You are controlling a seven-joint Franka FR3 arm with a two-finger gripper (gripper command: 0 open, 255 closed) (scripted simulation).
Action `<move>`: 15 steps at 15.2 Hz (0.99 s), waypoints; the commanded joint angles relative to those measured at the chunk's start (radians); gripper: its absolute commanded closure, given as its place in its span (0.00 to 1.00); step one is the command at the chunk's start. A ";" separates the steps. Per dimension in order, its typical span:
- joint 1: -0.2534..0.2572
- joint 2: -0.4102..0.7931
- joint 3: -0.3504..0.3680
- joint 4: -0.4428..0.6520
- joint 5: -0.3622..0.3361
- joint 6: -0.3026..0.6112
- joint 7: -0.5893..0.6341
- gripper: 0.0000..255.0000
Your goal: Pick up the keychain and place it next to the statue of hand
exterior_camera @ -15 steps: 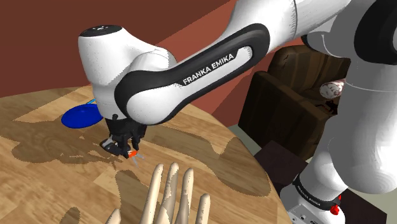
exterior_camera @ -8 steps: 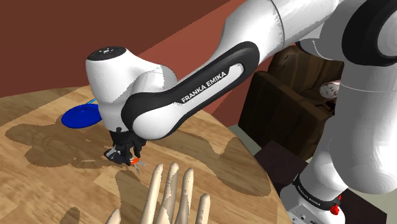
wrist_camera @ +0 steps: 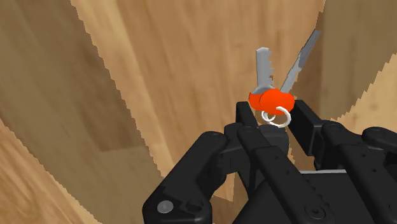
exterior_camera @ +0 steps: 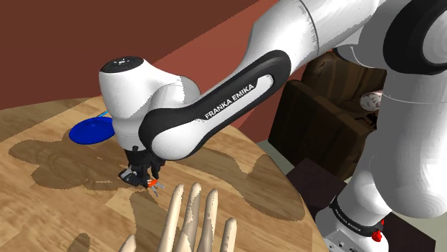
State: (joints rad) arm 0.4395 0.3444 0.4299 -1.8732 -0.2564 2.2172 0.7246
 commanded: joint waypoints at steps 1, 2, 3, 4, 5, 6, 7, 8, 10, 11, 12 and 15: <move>0.000 0.000 0.000 0.000 0.000 0.000 0.000 0.00; 0.000 0.000 0.000 0.000 0.000 0.000 0.000 0.00; 0.000 0.000 0.000 0.000 0.000 0.000 0.000 0.00; 0.000 0.000 0.000 0.000 0.000 0.000 0.000 0.00; 0.000 0.000 0.000 0.000 0.000 0.000 0.000 0.00; 0.000 0.000 0.000 0.000 0.000 0.000 0.000 0.00; -0.003 -0.018 0.005 0.010 0.012 -0.026 -0.008 0.00; -0.005 -0.036 0.010 0.021 0.023 -0.053 -0.015 0.00; -0.009 -0.064 0.018 0.045 0.042 -0.102 -0.027 0.00; -0.009 -0.064 0.018 0.045 0.042 -0.102 -0.027 0.00; -0.009 -0.065 0.018 0.045 0.042 -0.102 -0.027 0.00; -0.008 -0.064 0.018 0.045 0.042 -0.102 -0.027 0.00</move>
State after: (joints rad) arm 0.4310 0.2799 0.4477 -1.8288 -0.2149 2.1160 0.6982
